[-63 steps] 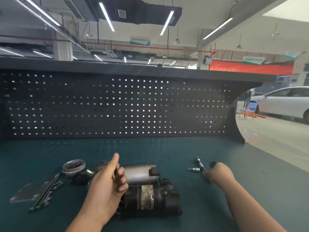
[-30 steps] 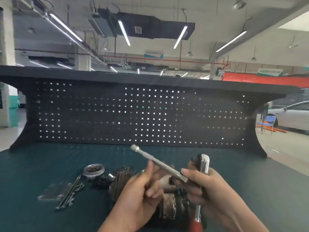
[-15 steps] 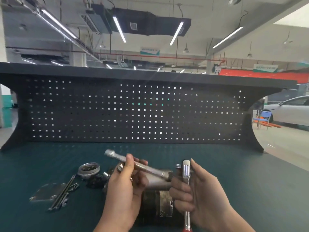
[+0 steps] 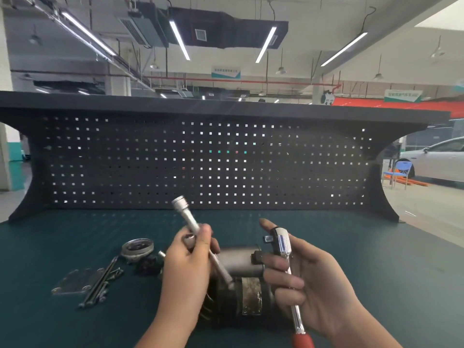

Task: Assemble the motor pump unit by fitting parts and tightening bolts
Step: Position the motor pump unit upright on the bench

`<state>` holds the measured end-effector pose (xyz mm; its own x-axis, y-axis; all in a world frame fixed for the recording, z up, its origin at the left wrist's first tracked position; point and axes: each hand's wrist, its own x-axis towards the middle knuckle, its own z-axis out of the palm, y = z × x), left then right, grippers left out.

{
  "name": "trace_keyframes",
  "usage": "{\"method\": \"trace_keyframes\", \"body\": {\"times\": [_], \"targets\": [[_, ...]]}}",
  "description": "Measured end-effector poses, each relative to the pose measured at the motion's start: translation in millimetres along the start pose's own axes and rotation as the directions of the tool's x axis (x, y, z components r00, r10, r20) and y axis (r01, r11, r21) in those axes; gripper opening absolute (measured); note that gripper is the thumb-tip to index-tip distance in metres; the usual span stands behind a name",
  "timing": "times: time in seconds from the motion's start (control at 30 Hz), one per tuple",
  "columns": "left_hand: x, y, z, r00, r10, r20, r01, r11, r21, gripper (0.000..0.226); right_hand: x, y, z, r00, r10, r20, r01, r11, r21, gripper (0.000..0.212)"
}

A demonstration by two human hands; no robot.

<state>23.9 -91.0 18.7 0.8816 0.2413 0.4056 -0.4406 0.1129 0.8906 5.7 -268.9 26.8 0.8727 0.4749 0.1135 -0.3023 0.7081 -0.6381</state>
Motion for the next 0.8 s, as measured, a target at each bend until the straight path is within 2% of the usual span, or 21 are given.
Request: {"method": "trace_keyframes", "body": {"times": [0.03, 0.07, 0.1, 0.13, 0.17, 0.23, 0.37, 0.47, 0.57, 0.67, 0.8], "targets": [[0.1, -1.6, -4.3, 0.982, 0.183, 0.055, -0.191, 0.943, 0.273, 0.019, -0.8, -1.0, 0.2, 0.999, 0.018, 0.046, -0.019, 1.0, 0.025, 0.039], [0.0, -1.9, -7.7, 0.931, 0.339, 0.138, -0.363, 0.808, 0.463, 0.014, -1.8, -2.0, 0.8, 0.995, 0.028, 0.093, -0.033, 0.998, 0.054, 0.049], [-0.6, 0.1, -9.5, 0.875, 0.433, 0.216, -0.472, 0.665, 0.579, 0.014, -3.0, -3.0, 1.4, 0.991, 0.032, 0.133, -0.043, 0.996, 0.082, 0.057], [-1.5, 2.5, -10.6, 0.84, 0.465, 0.278, -0.522, 0.558, 0.645, 0.019, -4.1, -4.1, 2.1, 0.986, 0.03, 0.165, -0.048, 0.994, 0.103, 0.062], [-2.6, 3.8, -10.0, 0.823, 0.468, 0.321, -0.544, 0.492, 0.68, 0.025, -5.0, -5.1, 2.2, 0.981, 0.026, 0.194, -0.049, 0.992, 0.117, 0.062], [-5.3, 5.8, -7.3, 0.824, 0.441, 0.355, -0.546, 0.455, 0.703, 0.031, -5.6, -6.7, 1.6, 0.972, 0.025, 0.233, -0.058, 0.989, 0.137, 0.055], [-6.9, 2.5, -5.6, 0.843, 0.398, 0.361, -0.527, 0.482, 0.7, 0.035, -5.4, -7.6, -2.0, 0.964, 0.048, 0.261, -0.104, 0.973, 0.205, 0.046], [-6.8, 4.4, -5.7, 0.835, 0.386, 0.392, -0.533, 0.389, 0.751, 0.05, -5.5, -7.8, -2.9, 0.963, 0.035, 0.266, -0.092, 0.974, 0.206, 0.048], [-6.3, 6.2, -5.2, 0.814, 0.401, 0.422, -0.553, 0.307, 0.775, 0.056, -5.8, -8.7, -1.1, 0.981, -0.018, 0.193, 0.014, 1.0, 0.022, 0.05], [-6.3, 5.9, -5.1, 0.818, 0.381, 0.43, -0.55, 0.298, 0.78, 0.056, -4.1, -6.9, 0.0, 0.996, -0.075, 0.05, 0.082, 0.987, -0.14, 0.03], [-5.8, 6.3, -6.7, 0.81, 0.387, 0.441, -0.559, 0.279, 0.781, 0.055, -2.1, -5.8, 0.0, 0.989, -0.137, -0.056, 0.118, 0.958, -0.26, 0.025]]}}
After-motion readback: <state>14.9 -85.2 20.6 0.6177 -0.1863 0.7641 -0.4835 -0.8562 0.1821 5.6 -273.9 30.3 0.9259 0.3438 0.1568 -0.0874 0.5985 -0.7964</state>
